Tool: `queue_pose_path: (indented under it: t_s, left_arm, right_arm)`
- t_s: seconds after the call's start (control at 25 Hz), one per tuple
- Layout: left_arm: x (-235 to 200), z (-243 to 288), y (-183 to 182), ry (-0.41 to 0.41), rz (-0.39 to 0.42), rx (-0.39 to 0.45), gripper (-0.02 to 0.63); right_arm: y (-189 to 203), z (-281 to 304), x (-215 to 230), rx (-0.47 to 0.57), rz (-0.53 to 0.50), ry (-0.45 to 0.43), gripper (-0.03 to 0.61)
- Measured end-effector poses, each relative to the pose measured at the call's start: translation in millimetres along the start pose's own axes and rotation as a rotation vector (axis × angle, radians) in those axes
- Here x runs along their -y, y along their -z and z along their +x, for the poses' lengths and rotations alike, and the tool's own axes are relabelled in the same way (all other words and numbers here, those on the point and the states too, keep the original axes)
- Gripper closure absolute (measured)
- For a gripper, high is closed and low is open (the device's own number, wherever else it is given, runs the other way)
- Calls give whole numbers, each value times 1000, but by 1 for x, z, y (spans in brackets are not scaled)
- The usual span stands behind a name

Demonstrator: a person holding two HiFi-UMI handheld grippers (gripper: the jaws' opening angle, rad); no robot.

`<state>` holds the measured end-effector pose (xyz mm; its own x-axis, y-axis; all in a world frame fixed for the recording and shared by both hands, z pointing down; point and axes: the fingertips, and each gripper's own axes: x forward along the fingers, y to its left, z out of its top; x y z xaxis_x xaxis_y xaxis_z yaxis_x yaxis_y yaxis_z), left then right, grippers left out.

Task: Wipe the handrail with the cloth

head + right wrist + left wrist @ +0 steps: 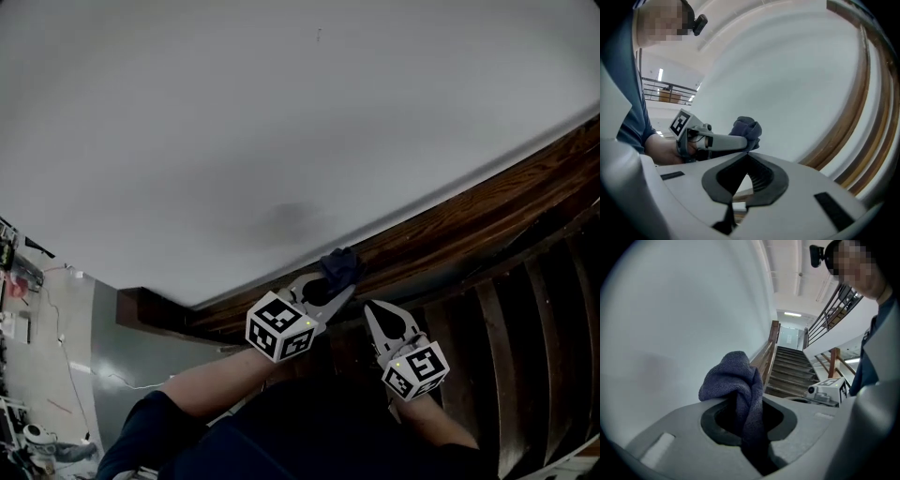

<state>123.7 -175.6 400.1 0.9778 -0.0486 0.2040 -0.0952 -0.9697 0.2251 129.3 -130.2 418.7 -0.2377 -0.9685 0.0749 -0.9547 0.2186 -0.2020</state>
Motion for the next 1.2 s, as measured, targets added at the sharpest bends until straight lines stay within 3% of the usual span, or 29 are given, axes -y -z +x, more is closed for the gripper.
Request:
queue_pose_path:
  t_s: [0.24,0.64,0.8,1.2]
  left_arm:
    - [0,-79,20,-79,-34,47,535]
    - [-19,-157,47,-259,-113,159,535]
    - [-26,-180,50,-323,-133,197,535]
    - [-17,-204,53,-381,-129,217,535]
  right_arm:
    - [8,28,-60,-64,-25,-131,569]
    - [24,73,-133,-127,-77,-351,569]
    - [24,82,-148,-135,-87,-399,569]
    - [29,79,-172,-146,-98,-473,569]
